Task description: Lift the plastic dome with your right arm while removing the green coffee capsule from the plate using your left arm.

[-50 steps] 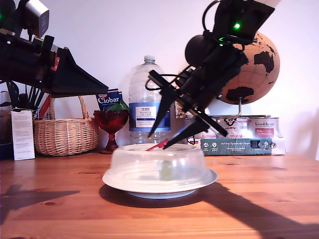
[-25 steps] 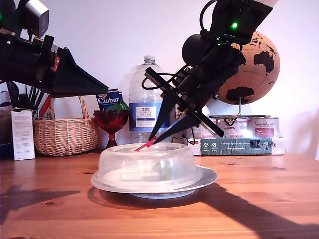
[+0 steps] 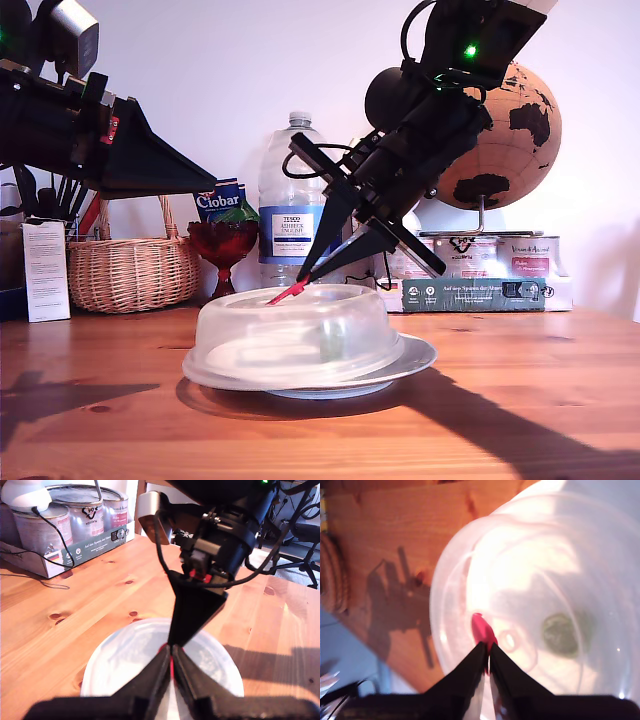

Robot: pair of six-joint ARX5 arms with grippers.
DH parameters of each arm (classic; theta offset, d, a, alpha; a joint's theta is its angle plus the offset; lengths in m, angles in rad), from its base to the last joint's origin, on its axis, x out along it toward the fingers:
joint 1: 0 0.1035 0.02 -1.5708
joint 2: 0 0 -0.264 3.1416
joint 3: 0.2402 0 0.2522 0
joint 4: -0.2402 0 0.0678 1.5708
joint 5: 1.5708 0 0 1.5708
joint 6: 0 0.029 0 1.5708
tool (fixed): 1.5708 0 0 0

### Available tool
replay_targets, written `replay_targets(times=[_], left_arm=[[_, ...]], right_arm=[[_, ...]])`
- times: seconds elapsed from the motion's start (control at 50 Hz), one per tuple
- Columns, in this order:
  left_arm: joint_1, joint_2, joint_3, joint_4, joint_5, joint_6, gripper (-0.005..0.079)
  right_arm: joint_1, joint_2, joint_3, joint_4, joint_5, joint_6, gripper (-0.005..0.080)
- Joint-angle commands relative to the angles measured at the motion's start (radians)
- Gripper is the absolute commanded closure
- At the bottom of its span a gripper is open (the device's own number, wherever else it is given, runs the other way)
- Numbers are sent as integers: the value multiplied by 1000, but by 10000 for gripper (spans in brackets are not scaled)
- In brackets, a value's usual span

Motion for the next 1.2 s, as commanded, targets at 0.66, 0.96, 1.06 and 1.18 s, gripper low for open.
replay_targets(times=[0.66, 0.96, 1.06, 1.18], left_arm=[[-2, 11, -2, -1, -22, 5, 762], [-1, 11, -2, -5, -22, 4, 762], [-1, 11, -2, -16, -22, 5, 762], [-1, 11, -2, -24, -22, 4, 761]], right_arm=[[-11, -24, 71, -31, -80, -20, 765], [-37, -66, 72, -46, -86, -26, 765], [-51, -82, 72, -50, -86, -31, 765], [-77, -95, 72, -65, -79, -52, 765]])
